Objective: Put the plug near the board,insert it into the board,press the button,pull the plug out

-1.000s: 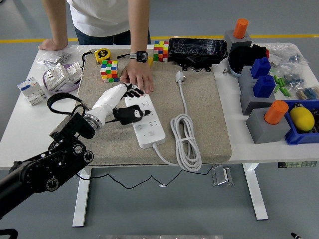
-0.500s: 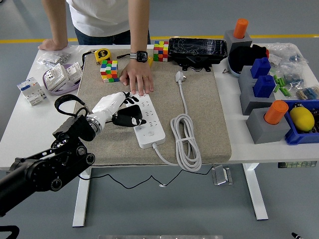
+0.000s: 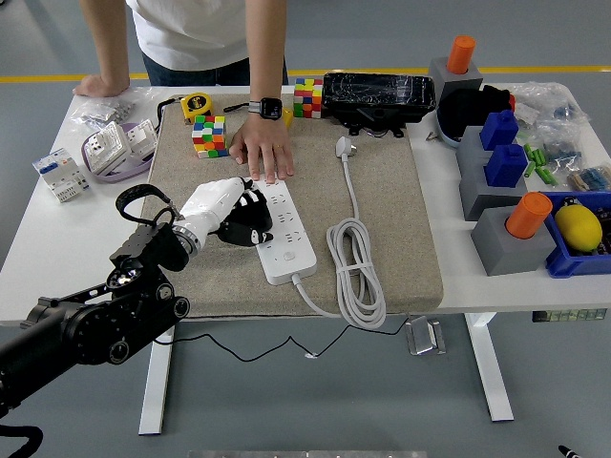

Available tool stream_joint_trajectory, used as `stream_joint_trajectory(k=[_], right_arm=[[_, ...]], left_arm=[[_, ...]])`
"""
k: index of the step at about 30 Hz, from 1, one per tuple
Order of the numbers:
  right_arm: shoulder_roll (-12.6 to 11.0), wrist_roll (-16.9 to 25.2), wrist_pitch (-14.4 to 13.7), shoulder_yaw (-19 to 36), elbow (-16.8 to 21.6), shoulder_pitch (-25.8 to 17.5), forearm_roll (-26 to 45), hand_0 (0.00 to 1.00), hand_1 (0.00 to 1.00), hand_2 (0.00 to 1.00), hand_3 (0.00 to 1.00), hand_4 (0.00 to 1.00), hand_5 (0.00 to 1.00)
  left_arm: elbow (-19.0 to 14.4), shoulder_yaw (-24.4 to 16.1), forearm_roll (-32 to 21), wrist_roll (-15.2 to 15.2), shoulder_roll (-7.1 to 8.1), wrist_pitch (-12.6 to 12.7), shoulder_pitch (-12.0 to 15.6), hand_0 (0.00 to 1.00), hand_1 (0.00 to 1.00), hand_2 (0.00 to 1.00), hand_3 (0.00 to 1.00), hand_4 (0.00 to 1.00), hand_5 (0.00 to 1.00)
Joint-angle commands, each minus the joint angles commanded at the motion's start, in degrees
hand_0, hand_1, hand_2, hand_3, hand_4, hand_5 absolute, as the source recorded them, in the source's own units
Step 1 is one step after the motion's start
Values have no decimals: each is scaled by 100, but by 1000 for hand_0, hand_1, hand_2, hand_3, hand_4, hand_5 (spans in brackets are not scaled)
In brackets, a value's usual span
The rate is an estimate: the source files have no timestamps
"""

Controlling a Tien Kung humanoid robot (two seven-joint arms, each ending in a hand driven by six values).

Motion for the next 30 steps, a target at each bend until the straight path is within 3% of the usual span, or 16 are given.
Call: stream_joint_trajectory(k=[10,11,24,30], right_arm=[[-2,1,1,-14,7,4,-7,595,632,623,549,938,474],[-2,2,0,-9,6,3,-6,595,632,623,549,937,475],[5,2,1,-11,4,-3,-10,594,632,623,549,937,473],[6,1,2,-27,4,-5,-10,594,632,622,548,936,474]], left_arm=[[105,60,-202,-104,-9,81,-33,309,366,418,530,738,50],[88,56,-210,-139,-7,98,-30,264,300,354,505,706,15],[36,-83,-618,-745,38,387,4,251,293,333,500,694,2],[47,-102,-708,-788,53,393,16,247,285,329,500,691,2]])
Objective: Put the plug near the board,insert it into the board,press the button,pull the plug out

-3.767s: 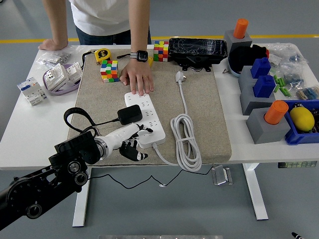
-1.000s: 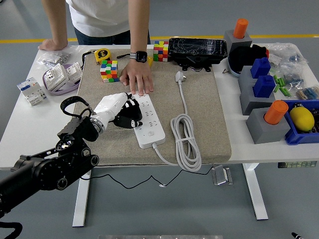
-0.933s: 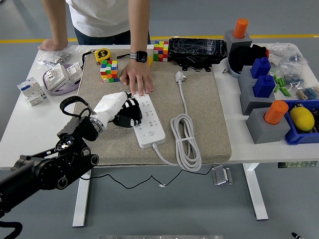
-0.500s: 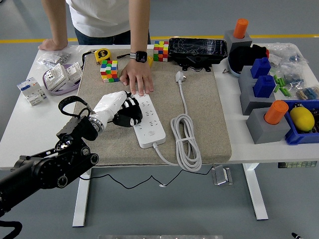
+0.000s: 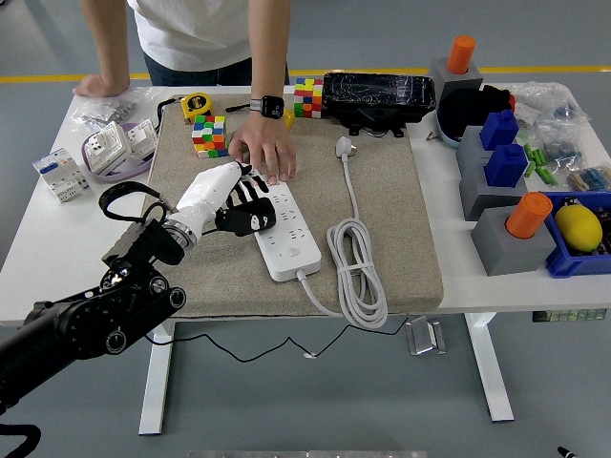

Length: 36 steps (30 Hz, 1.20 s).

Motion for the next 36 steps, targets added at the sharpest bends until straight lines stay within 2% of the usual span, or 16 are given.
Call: stream_joint_trajectory(k=[6,21,25,28,29,34,35,36], right_arm=[[1,2,1,17,1,0,2,594,632,622,548,935,473],[-1,2,3,-7,5,-9,3,594,631,621,548,934,471],[10,0,4,6,-2,-19,3,594,631,621,548,933,470],[7,-2,6,15,-2,-24,2,594,631,621,548,933,470],[5,-3,6,19,-2,-26,1,594,632,621,548,933,469],[1,-2,5,41,5,-22,-2,594,632,621,548,933,469],[1,-2,5,43,6,-22,-1,594,632,621,549,934,468],[3,-4,7,43,6,-22,-2,594,632,621,549,934,468]], left_arm=[[29,12,102,98,6,-84,6,259,301,338,503,696,2],[-65,-60,-74,-258,36,128,45,240,283,320,499,696,2],[-156,-247,-67,-309,70,97,92,256,304,335,512,704,2],[-246,-385,-141,-368,108,-56,120,256,304,335,512,704,2],[-271,-413,-144,-376,118,-88,128,441,513,524,567,991,272],[-360,-493,-65,-367,144,-112,183,441,513,524,567,991,272],[-374,-514,-49,-363,147,-103,203,591,664,671,710,998,401],[-391,-542,-27,-367,148,-77,232,591,664,671,710,998,401]])
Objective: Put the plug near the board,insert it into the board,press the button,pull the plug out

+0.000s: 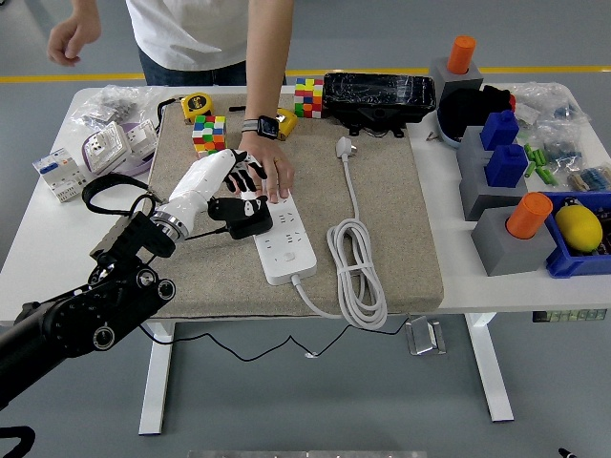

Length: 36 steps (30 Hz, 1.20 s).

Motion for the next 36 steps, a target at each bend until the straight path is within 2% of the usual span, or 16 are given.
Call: stream_joint_trajectory(k=[4,5,11,36], right_arm=[[5,-1,2,2,-2,-1,-1,594,632,621,549,934,468],[5,-2,2,5,-1,-1,0,594,632,622,549,934,468],[10,1,1,36,0,10,-4,594,632,621,549,934,468],[15,7,6,5,2,19,-2,594,631,622,550,938,471]], left_arm=[[-37,-109,15,-25,2,73,91,591,664,671,710,998,401],[-34,-117,23,-19,1,74,99,616,681,687,722,998,455],[-33,-156,19,-69,17,120,125,620,677,683,723,998,476],[-53,-183,18,-78,1,105,116,585,665,673,717,998,482]])
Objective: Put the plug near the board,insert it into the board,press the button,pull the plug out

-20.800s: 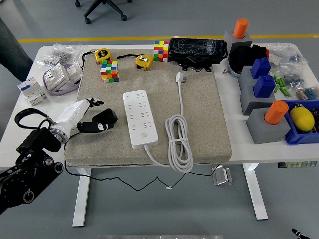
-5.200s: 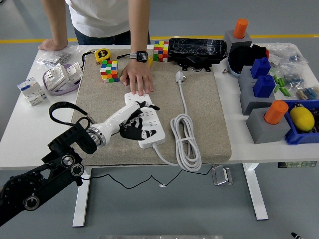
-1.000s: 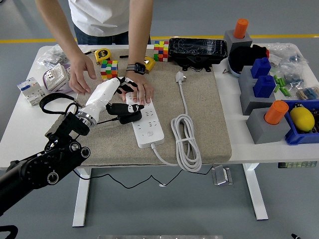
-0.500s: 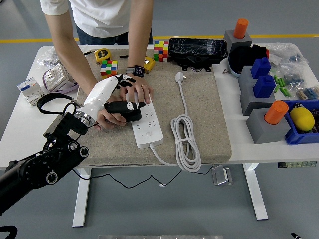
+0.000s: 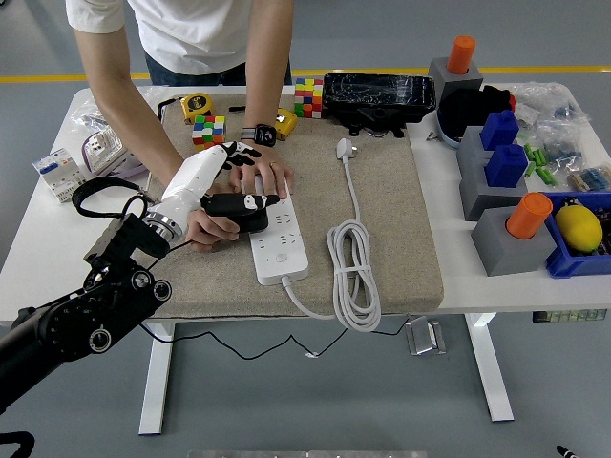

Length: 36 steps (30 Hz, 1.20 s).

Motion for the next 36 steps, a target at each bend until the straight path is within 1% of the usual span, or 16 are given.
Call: stream_joint_trajectory(k=[12,21,25,28,29,34,36], right_arm=[[-3,3,0,-24,-6,-20,4,594,631,623,549,940,473],[-8,6,-1,-25,-2,-19,1,594,632,622,549,940,473],[-5,10,1,-37,-2,-18,6,594,631,623,549,940,473],[-6,12,1,-33,-4,-10,7,594,631,623,549,940,473],[-6,14,1,-29,-3,-10,7,594,631,622,549,940,474],[-9,18,2,-20,-1,-8,10,594,631,622,549,940,474],[-9,16,3,-27,-4,-9,11,594,632,622,549,941,474]], left_arm=[[20,20,-11,0,-10,-10,22,585,663,672,714,998,482],[39,25,28,59,7,-60,32,583,662,672,714,998,486],[96,41,123,170,18,-138,23,580,664,673,715,998,481],[200,89,225,294,25,-218,-5,580,664,673,715,998,481],[238,106,241,324,28,-238,-13,588,671,675,714,998,442],[414,203,329,470,36,-353,-47,588,671,675,714,998,442],[478,256,368,561,32,-426,-63,597,678,682,715,998,428]])
